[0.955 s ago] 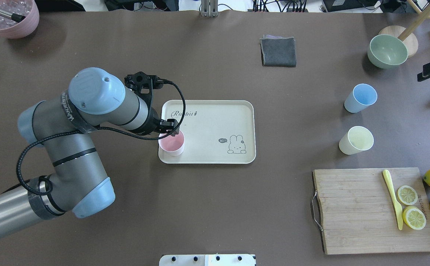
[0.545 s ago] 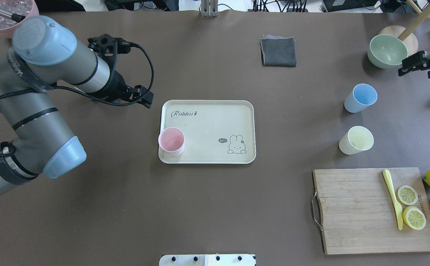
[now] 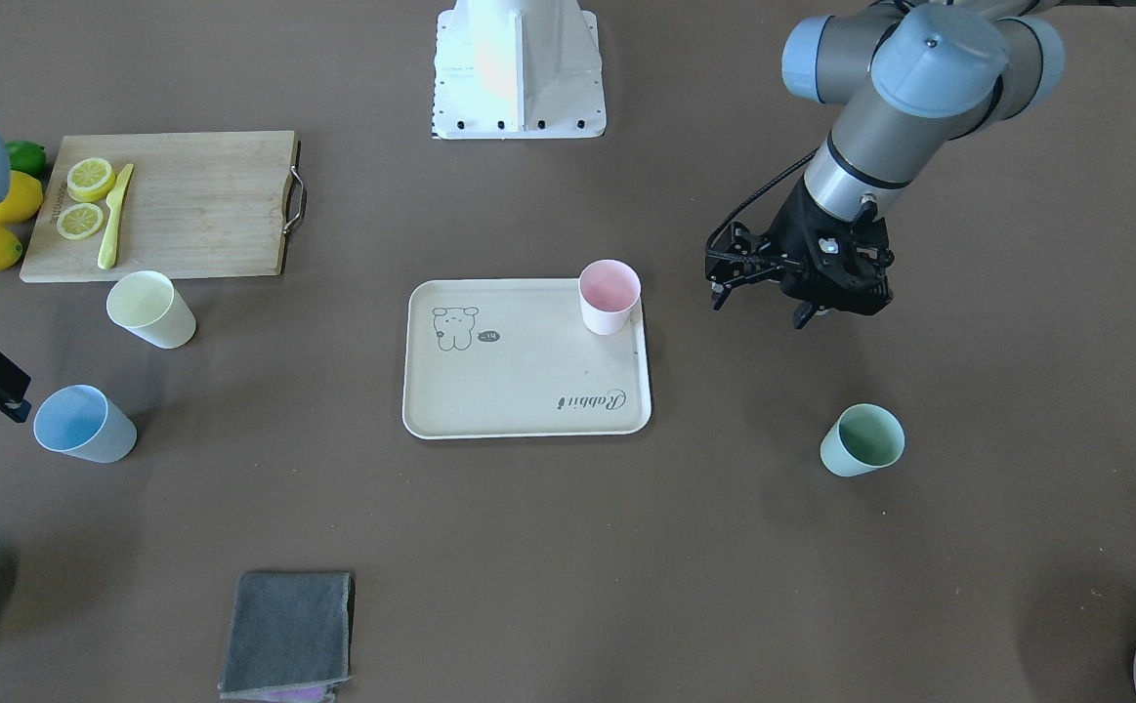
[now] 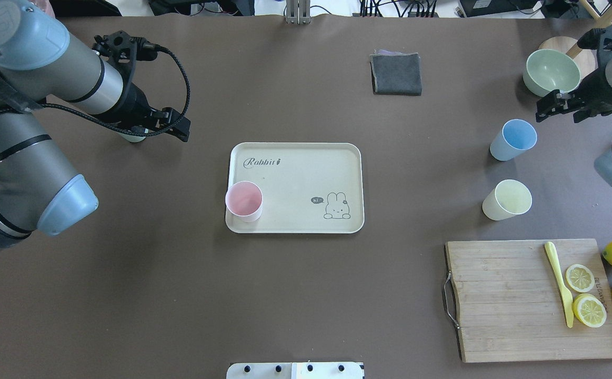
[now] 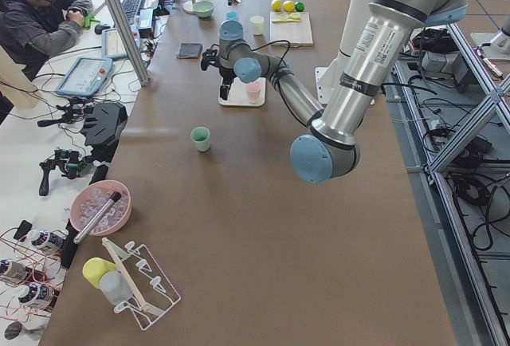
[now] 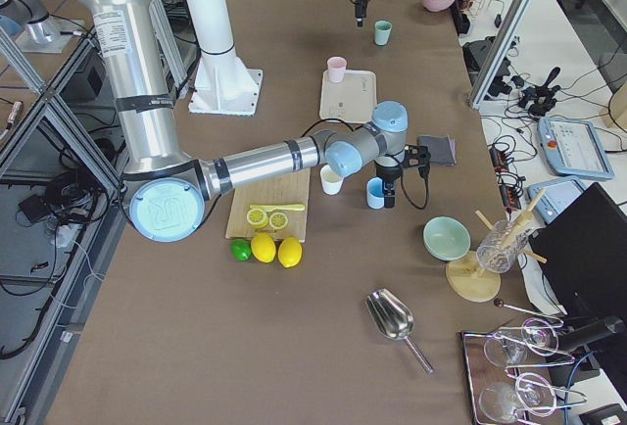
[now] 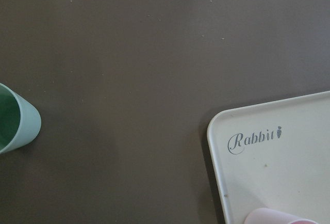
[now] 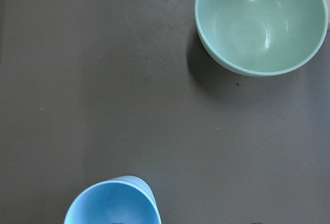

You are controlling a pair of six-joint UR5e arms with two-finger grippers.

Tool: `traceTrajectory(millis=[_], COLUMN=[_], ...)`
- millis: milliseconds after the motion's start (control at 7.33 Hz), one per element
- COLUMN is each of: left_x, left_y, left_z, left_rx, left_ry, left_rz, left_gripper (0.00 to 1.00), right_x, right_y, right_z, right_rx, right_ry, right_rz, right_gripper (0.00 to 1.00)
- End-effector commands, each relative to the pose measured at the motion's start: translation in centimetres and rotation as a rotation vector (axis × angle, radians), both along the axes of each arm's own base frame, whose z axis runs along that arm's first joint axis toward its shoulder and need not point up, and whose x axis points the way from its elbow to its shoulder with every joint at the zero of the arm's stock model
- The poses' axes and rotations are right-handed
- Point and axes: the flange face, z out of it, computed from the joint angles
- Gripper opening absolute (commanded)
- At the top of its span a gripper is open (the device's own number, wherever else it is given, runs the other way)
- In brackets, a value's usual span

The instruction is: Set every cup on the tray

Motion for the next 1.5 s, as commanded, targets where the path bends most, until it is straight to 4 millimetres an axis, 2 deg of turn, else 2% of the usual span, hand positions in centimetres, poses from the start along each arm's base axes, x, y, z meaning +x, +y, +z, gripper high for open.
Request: traceTrajectory(millis=[0,136,273,409,682,818,1091,1227,1364], left_x=[-0.1,-0.1,-0.1,0.0,0.0,0.0,0.0,-0.4,-1.8], left_y=[-0.1,-0.1,-0.1,-0.1,-0.2,-0.2,-0.3,-0.5,-1.0], left_z=[0.1,0.2,0.2,0.3,0.4,0.4,0.5,0.4,1.4], left_rx=[0.002,0.002,0.003,0.002,0.001,0.001,-0.001,0.0,-0.007], left_ry=[-0.001,-0.004,-0.005,-0.006,-0.008,-0.008,-0.01,-0.007,-0.015], left_rz=[-0.003,-0.006,-0.007,-0.006,-0.007,-0.009,-0.009,-0.012,-0.023], left_gripper=[0.98,0.97,0.98,0.98,0.98,0.98,0.98,0.98,0.98], right_x=[-3.1,-3.7,-4.1,-4.8,-6.0,-6.2,-6.8,-7.6,-8.7], right_y=[0.7,0.9,0.9,1.0,1.5,1.5,0.7,-0.4,-1.4], right_z=[0.9,1.3,1.8,2.3,2.0,1.6,-2.1,-5.5,-9.1], right_rx=[0.004,0.011,0.018,0.025,0.017,0.024,0.025,0.008,-0.027], right_ry=[0.038,0.036,0.032,0.028,0.009,0.004,-0.049,-0.093,-0.144], right_rz=[-0.032,-0.041,-0.047,-0.058,-0.047,-0.049,-0.007,0.039,0.098], right_gripper=[0.78,0.7,0.57,0.39,0.0,0.0,0.0,0.0,0.0])
